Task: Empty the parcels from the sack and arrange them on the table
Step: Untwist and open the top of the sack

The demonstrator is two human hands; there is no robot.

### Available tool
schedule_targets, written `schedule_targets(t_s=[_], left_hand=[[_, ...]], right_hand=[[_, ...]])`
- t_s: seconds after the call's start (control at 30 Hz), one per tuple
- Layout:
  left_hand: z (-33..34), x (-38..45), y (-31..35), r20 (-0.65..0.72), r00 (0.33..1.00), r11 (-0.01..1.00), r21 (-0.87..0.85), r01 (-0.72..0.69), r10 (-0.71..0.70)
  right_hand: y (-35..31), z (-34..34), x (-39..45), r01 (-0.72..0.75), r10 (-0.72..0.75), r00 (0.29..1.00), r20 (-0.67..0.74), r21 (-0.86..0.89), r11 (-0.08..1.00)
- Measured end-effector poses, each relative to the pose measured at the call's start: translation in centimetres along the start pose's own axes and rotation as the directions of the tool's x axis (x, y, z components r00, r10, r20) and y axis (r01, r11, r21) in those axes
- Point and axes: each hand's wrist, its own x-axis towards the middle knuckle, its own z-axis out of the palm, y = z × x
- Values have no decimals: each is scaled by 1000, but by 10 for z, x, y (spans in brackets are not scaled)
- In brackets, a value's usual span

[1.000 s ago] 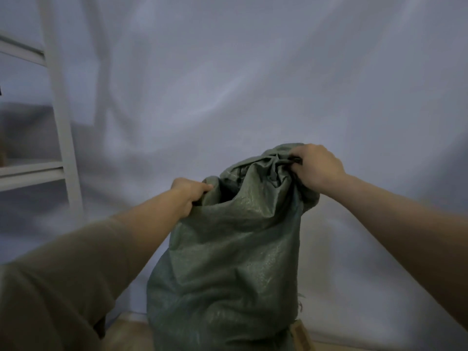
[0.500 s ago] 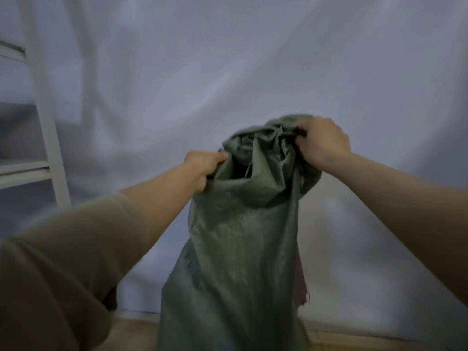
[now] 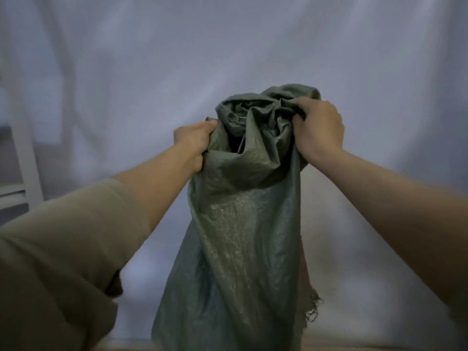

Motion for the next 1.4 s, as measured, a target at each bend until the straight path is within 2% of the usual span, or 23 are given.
schedule_targets(t_s=[0.07, 0.2, 0.27, 0.37, 0.43, 0.5, 0.63, 0.93, 1.1, 1.2, 1.27, 1.33, 1.4], left_hand=[[-2, 1, -9, -14, 1000, 1000, 24, 8, -8], [-12, -14, -46, -90, 977, 975, 99, 202, -193], [-6, -18, -38, -87, 979, 979, 70, 190, -184], [12, -18, -6, -14, 995, 995, 4, 99, -99], [20, -21, 10, 26, 999, 999, -19, 45, -44], [18, -20, 6, 20, 999, 999, 4, 49, -49], [5, -23, -20, -51, 986, 985, 58, 162, -160], [5, -22, -14, -51, 992, 984, 130, 121, -116], [4, -17, -10, -63, 989, 963, 226, 145, -135], [25, -9, 21, -25, 999, 994, 105, 44, -42], [42, 0, 40, 39, 996, 997, -18, -81, 81], [50, 3, 40, 78, 985, 988, -45, -150, 153], [46, 10, 19, 54, 995, 995, 41, -91, 89]], right_hand=[[6, -1, -3, 11, -11, 1000, 11, 11, 1000], [31, 7, -24, -30, 70, 953, 295, -138, 990], [32, 5, -22, -74, 95, 960, 263, -89, 993], [22, -7, -3, -79, 77, 994, 74, 22, 997], [20, -13, 5, -74, 74, 997, -3, 65, 995], [25, -16, 2, -80, 79, 997, 21, 61, 995], [41, -15, -19, -111, 107, 988, 112, 30, 993], [44, -17, -12, -175, 171, 977, 130, 24, 984], [48, -12, -9, -262, 251, 938, 237, 13, 965], [36, -15, 17, -309, 295, 950, 104, 164, 937], [23, -19, 34, -236, 259, 963, -70, 240, 942], [18, -21, 40, -146, 207, 960, -187, 298, 943], [29, -15, 35, -118, 152, 981, -120, 255, 960]])
